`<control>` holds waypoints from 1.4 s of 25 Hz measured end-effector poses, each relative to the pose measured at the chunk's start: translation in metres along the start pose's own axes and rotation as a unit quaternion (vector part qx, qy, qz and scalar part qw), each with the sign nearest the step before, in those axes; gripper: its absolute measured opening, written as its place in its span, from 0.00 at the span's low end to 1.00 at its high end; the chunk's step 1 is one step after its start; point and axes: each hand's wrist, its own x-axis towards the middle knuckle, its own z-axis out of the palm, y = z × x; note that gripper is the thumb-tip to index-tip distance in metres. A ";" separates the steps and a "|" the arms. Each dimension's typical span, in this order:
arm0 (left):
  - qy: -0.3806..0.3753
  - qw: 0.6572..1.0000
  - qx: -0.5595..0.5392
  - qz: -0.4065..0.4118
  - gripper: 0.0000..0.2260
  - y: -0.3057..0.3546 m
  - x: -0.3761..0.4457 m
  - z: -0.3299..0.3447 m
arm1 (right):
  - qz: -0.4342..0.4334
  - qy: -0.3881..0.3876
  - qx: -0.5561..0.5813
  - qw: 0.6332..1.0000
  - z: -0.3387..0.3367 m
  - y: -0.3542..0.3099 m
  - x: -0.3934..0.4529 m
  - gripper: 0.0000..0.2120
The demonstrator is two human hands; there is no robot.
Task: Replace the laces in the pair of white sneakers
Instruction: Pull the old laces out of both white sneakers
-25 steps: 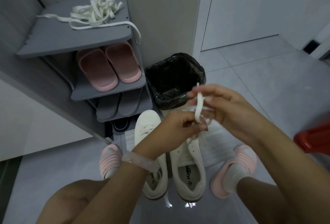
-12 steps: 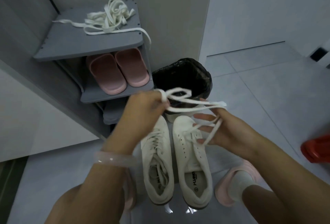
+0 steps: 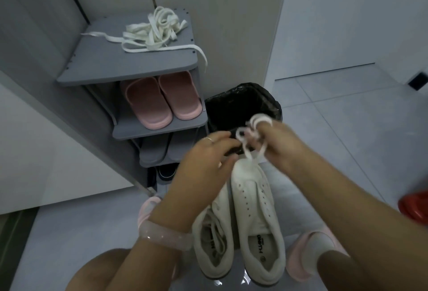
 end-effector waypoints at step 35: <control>-0.001 0.968 -0.066 -0.244 0.10 -0.071 -0.066 0.061 | -0.144 -0.061 -0.719 0.677 -0.004 0.134 -0.052 0.02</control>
